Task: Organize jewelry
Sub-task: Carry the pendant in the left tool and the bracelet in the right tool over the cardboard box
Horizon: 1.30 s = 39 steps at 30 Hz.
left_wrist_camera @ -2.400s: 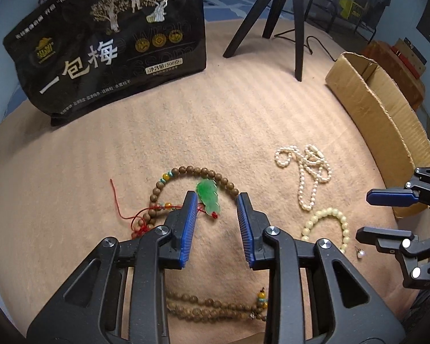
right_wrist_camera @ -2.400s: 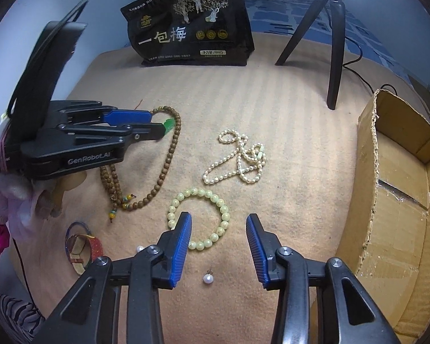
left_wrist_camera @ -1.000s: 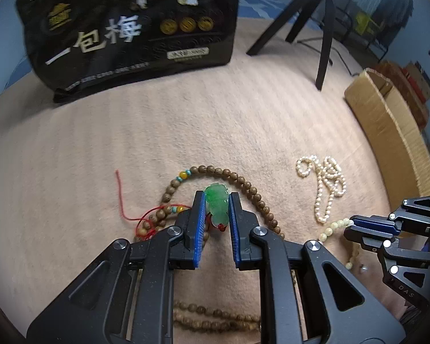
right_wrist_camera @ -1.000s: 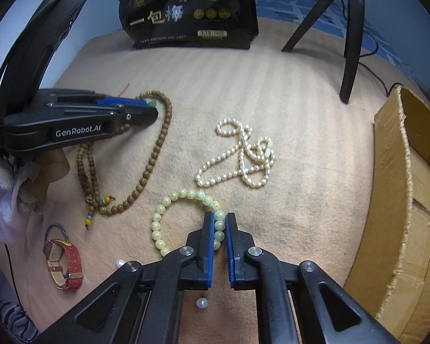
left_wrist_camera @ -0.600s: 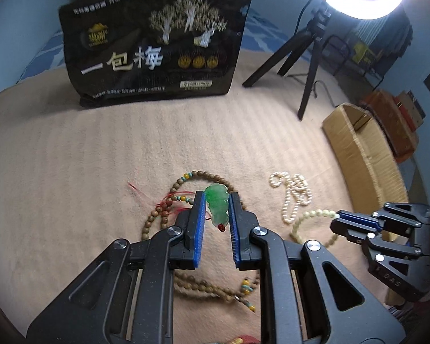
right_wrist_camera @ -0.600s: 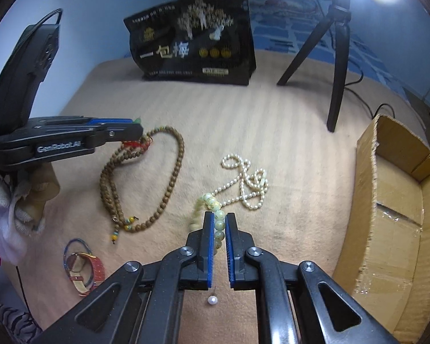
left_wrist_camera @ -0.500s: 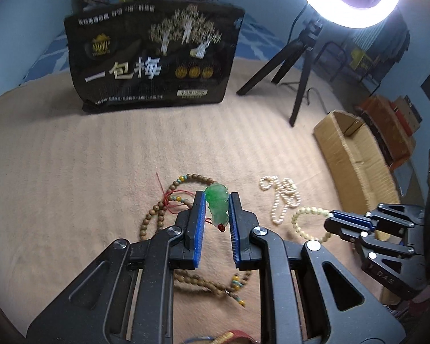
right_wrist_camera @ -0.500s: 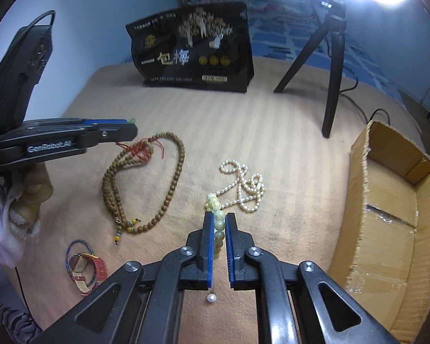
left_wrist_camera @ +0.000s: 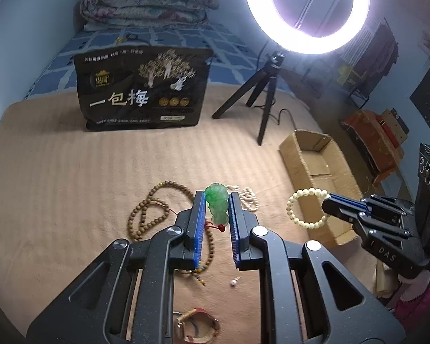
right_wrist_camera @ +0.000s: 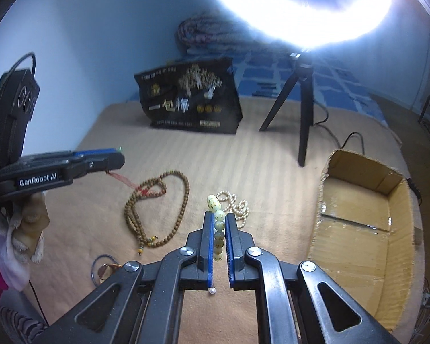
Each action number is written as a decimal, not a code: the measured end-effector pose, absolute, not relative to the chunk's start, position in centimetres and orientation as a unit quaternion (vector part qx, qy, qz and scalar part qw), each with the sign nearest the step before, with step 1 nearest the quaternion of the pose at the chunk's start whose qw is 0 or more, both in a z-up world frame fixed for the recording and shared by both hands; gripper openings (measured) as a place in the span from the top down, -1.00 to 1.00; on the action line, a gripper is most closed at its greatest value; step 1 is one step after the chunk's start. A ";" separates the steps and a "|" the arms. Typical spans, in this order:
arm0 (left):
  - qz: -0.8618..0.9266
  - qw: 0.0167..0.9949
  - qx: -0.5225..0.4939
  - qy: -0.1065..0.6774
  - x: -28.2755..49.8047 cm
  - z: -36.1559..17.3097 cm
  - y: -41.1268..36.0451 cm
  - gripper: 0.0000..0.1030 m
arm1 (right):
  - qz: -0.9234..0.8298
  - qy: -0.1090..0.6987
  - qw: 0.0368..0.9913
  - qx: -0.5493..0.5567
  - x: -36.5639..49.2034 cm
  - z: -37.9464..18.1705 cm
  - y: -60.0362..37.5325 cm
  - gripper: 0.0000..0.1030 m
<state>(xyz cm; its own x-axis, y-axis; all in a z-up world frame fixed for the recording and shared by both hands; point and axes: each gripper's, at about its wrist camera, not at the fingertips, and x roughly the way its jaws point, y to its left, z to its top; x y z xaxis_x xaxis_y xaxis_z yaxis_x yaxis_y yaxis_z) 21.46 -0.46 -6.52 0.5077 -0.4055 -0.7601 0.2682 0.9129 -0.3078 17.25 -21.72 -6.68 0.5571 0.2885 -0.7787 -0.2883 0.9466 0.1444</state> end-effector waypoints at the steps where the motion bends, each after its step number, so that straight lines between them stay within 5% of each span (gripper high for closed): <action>1: -0.196 0.866 -0.076 0.454 21.2 -6.2 -0.6 0.72 | 0.163 0.438 0.884 0.005 17.1 -6.3 -22.1 0.91; 39: -0.335 0.854 -0.075 0.390 19.5 2.3 -19.3 0.72 | 0.032 0.407 0.911 0.054 15.1 -3.5 -38.9 0.91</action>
